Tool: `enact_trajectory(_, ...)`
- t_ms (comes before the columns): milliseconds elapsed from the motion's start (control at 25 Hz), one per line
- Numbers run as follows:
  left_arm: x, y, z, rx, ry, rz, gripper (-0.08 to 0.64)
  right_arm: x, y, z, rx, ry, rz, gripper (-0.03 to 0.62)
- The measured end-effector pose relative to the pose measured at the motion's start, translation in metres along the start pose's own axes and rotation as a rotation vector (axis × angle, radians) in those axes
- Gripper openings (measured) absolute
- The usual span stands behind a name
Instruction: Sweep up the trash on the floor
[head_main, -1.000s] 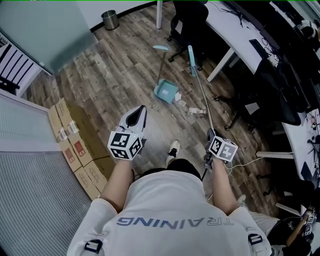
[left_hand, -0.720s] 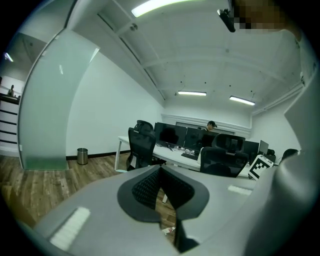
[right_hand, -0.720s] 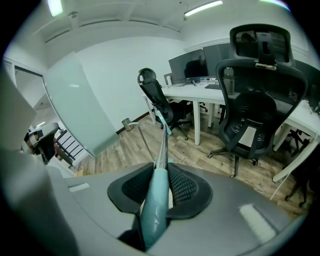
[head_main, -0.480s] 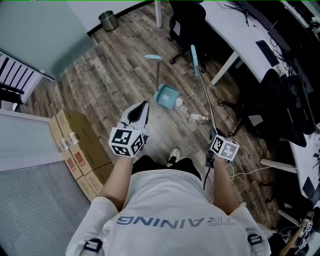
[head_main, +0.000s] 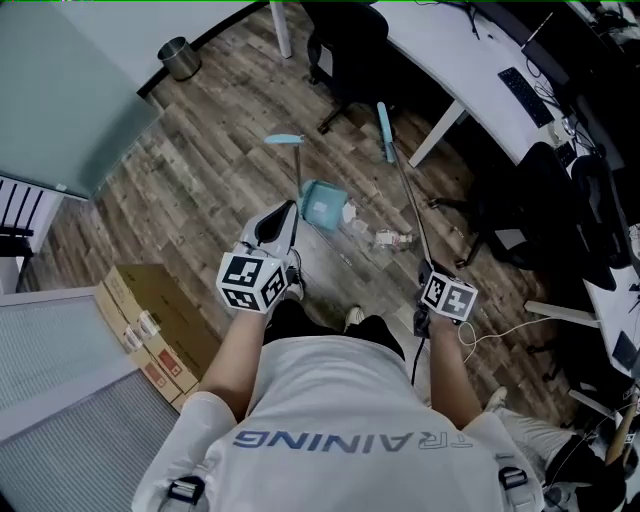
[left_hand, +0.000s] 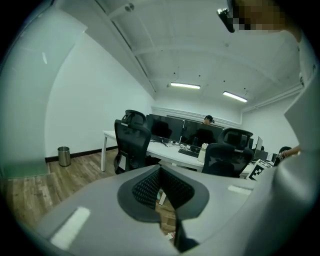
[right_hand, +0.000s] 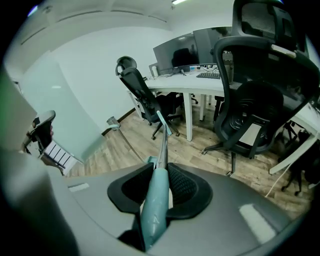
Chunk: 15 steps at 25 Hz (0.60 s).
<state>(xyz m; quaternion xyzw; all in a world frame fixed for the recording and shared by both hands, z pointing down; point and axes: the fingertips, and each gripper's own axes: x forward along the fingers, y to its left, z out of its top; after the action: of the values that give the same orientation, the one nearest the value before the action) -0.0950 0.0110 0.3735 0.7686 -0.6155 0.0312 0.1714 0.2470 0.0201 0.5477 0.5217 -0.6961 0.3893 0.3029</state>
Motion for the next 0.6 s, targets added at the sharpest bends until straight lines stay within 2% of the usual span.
enact_trajectory(240,0.062,0.08,0.015,-0.018,0.045,-0.105,0.003,0.028,0.045,0.022,0.098,0.02,-0.09,0.106)
enact_trajectory(400,0.089,0.126,0.02,-0.013,0.08,-0.156,0.003,0.042,0.077,0.035,0.167,0.012,-0.114,0.106)
enact_trajectory(600,0.113,0.154,0.014,-0.016,0.129,-0.176,0.003,0.054,0.099,0.038,0.223,0.018,-0.116,0.106)
